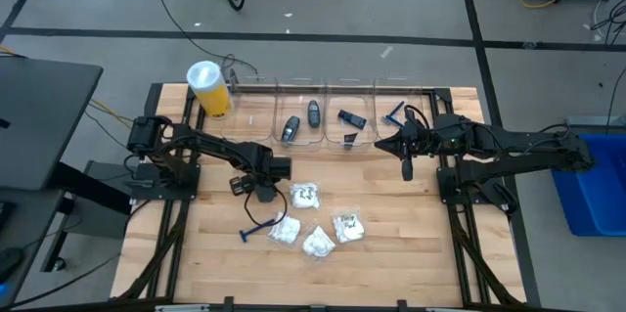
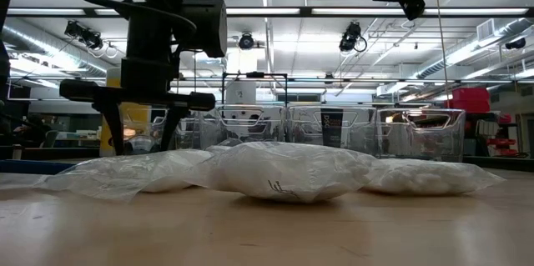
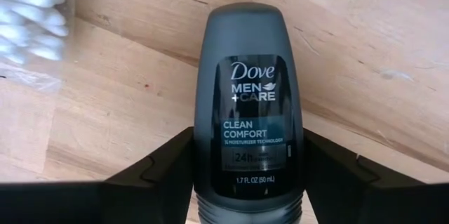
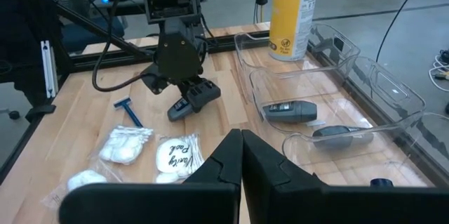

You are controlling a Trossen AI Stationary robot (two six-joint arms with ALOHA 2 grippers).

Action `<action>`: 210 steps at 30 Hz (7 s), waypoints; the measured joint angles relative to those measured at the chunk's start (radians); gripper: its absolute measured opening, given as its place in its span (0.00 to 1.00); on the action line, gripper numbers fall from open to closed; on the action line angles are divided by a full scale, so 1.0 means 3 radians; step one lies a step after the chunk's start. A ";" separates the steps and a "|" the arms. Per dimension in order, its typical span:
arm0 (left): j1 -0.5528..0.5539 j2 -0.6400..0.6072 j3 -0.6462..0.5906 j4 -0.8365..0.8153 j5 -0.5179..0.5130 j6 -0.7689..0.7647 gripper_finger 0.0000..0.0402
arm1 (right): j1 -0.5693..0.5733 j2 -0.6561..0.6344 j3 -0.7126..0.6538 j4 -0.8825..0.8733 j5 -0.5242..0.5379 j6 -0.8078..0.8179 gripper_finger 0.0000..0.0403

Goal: Pick & Place Travel size toiletries
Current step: Put the black deodorant into the middle left transparent bin

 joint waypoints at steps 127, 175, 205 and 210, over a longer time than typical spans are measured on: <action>0.1297 -0.0001 0.1824 0.0114 -0.0319 -0.2177 0.56 | -0.0001 0.0000 0.0000 0.0003 -0.0033 -0.0001 0.02; 0.1912 0.0468 0.1741 0.0450 0.0254 -0.2067 0.56 | -0.0001 -0.0001 0.0000 -0.0071 0.0000 -0.0003 0.02; 0.1856 0.0667 0.1740 0.0346 0.0289 -0.2178 0.60 | -0.0001 0.0001 0.0000 -0.0126 -0.0001 -0.0003 0.02; 0.1846 0.0664 0.1740 0.0347 0.0287 -0.2120 0.64 | -0.0001 0.0001 0.0000 -0.0126 -0.0001 -0.0002 0.02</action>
